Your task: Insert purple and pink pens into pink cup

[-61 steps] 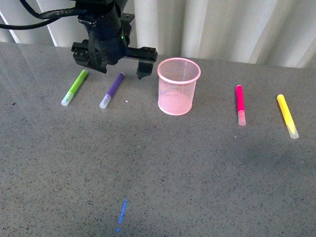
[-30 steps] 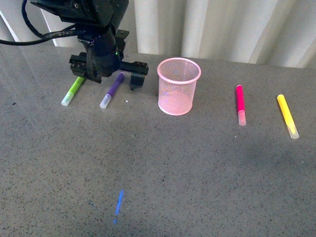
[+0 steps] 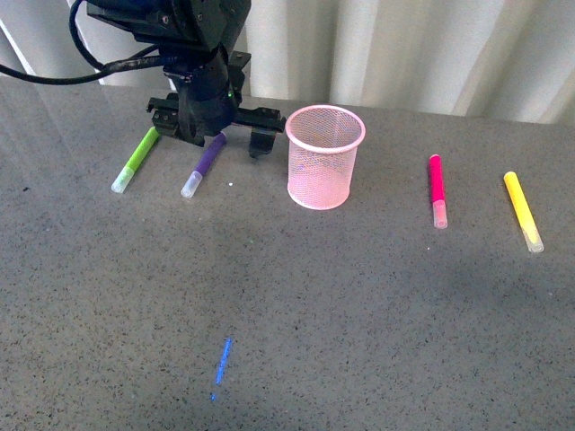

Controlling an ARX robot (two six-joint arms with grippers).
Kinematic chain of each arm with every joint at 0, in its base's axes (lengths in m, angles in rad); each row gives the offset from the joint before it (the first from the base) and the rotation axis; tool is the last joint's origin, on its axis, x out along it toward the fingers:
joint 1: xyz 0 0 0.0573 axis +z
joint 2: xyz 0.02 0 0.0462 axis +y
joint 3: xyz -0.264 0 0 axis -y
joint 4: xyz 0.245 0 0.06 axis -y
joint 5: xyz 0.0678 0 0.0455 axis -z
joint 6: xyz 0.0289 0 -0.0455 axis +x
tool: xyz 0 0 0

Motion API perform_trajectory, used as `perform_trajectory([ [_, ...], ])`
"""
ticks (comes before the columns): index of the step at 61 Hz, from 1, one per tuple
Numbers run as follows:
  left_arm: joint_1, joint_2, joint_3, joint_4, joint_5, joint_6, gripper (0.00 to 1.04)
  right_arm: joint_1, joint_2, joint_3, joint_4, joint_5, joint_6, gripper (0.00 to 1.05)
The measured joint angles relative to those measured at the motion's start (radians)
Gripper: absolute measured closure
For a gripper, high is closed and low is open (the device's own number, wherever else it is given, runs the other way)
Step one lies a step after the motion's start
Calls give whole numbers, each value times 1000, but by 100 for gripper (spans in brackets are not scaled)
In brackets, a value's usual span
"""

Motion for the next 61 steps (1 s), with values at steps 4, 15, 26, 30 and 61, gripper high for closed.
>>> perform_trajectory([
  [4,-1,0,0,2,4,0,27,0,0,0,0,0,0,7],
  [15,-3,-9,-36,39,4,5,62,0,0,0,0,0,0,7],
  [26,2,-29,-77,63,-10,17,86,0,0,0,0,0,0,7],
  [30,5,-40,-98,76,-23,20,92,0,0,0,0,0,0,7],
  [61,24,-194,-340,239,-11,-8,92,0,0,0,0,0,0,7],
])
